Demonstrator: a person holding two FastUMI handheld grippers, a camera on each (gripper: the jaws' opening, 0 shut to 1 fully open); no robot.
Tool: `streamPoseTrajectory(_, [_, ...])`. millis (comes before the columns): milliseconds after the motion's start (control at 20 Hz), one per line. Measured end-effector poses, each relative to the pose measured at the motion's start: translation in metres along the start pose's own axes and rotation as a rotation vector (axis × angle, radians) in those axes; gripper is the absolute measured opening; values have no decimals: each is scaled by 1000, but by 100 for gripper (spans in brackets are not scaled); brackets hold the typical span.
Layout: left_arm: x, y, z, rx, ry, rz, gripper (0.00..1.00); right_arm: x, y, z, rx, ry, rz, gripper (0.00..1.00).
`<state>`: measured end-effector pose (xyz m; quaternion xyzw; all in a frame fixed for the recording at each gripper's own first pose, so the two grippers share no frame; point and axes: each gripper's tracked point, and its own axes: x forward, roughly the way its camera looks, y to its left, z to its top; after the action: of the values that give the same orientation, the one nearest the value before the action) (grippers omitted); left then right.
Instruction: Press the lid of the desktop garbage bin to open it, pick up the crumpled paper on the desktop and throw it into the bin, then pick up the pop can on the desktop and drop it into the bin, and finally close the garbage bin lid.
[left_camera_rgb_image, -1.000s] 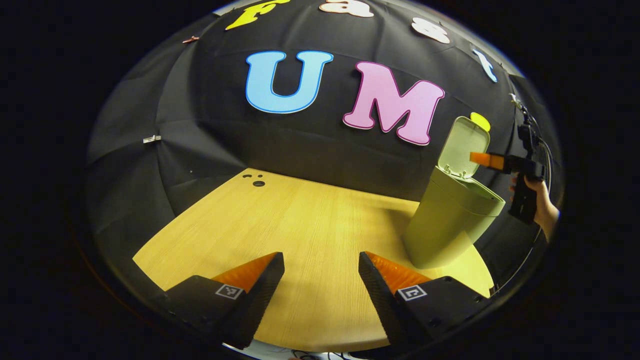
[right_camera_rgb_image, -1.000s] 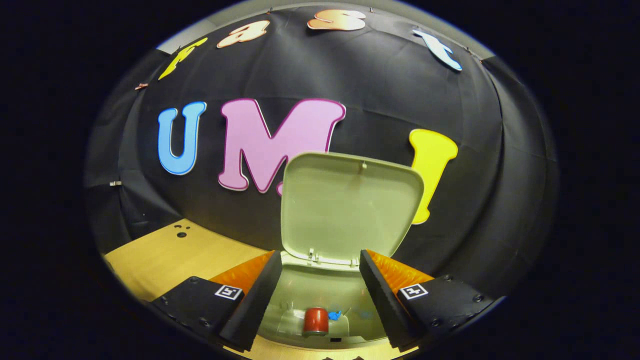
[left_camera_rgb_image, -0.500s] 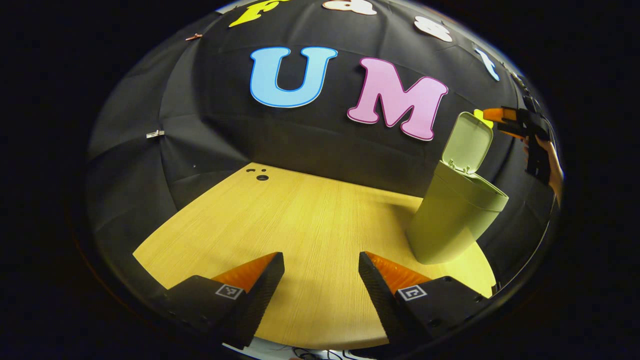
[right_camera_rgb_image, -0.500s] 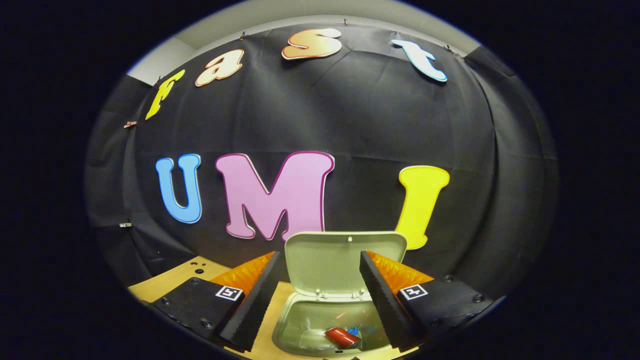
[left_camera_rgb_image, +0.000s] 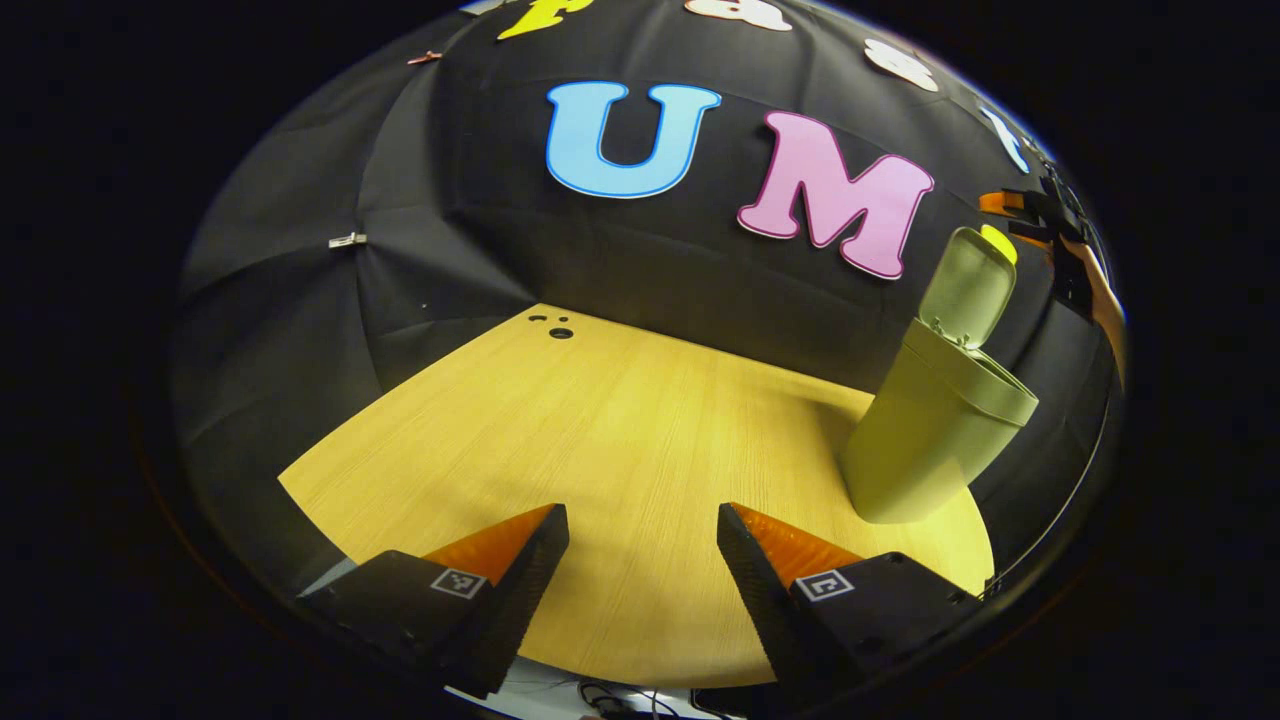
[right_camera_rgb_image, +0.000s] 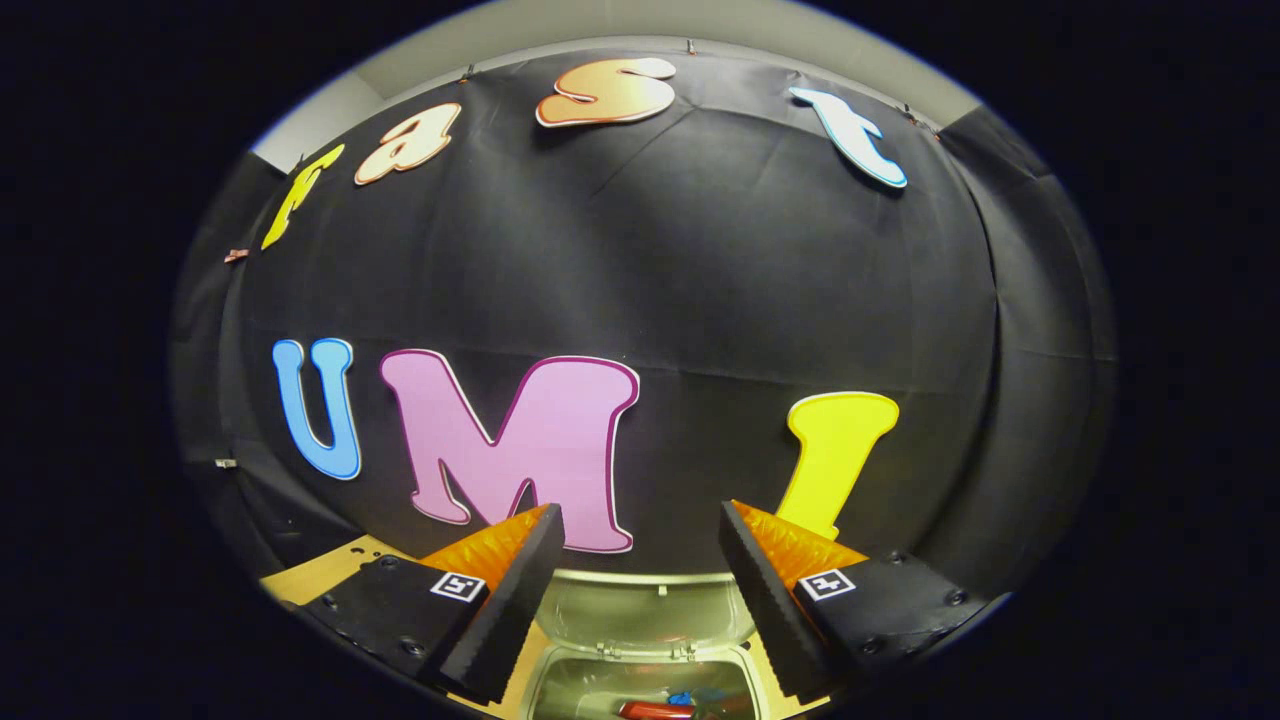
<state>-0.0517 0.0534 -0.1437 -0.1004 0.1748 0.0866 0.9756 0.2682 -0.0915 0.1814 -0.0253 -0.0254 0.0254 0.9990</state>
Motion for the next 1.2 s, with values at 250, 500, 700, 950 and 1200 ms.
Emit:
streamPoseTrajectory(250, [-6, 16, -3, -46, -8, 48, 96, 30, -9, -24, -13, 87, -18, 98])
streamPoseTrajectory(500, [-13, 29, -1, -19, -10, 76, 96, 35, -6, -54, 22, 198, 4, 99])
streamPoseTrajectory(700, [-15, 32, 2, 0, -16, 68, 96, 14, -7, -59, 10, 215, 16, 97])
streamPoseTrajectory(950, [-10, 27, 0, 33, 1, 25, 96, -20, -4, -74, -11, 251, 27, 96])
streamPoseTrajectory(1200, [-5, 26, 4, 78, 0, -17, 96, -59, -2, -96, -39, 260, 8, 96])
